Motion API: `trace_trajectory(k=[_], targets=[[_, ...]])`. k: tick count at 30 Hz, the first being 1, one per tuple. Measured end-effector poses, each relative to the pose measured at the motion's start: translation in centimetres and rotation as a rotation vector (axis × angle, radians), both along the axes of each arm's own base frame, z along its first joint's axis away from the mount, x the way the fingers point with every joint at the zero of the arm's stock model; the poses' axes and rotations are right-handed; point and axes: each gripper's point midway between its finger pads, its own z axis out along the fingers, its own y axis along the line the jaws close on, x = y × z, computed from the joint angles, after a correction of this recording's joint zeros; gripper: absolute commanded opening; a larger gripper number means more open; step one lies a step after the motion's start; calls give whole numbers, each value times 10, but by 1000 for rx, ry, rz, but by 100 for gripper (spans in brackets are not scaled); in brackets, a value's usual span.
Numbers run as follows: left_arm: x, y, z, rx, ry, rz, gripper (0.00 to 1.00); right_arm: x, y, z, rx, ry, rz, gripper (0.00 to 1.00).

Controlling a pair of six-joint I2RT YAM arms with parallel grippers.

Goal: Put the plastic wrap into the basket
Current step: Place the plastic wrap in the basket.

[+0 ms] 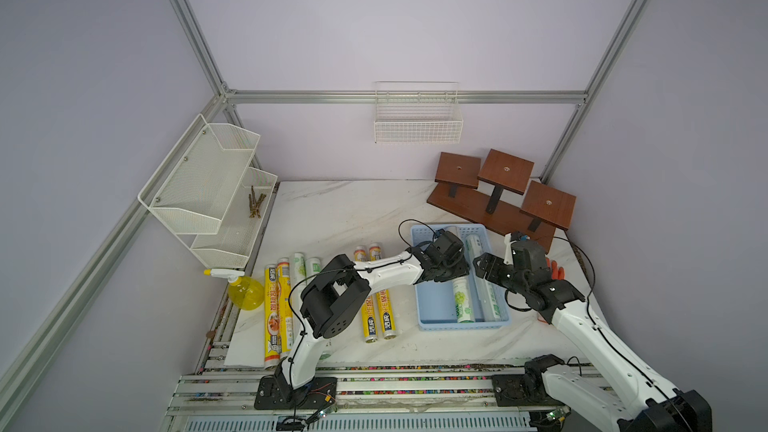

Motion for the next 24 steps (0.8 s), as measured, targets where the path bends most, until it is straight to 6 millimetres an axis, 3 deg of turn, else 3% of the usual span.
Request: trace_trajectory(k=[6,10,24], targets=[[0,-6,-24,2,41,1,41,-7,-6,-18,-27,42,-19,82],[1,-10,-34,7,53,-3,53,-7,-6,-20,-30,49,-19,81],[2,-21,-29,-37,65,-16,59,-9,-11,-23,-61,57,-28,81]])
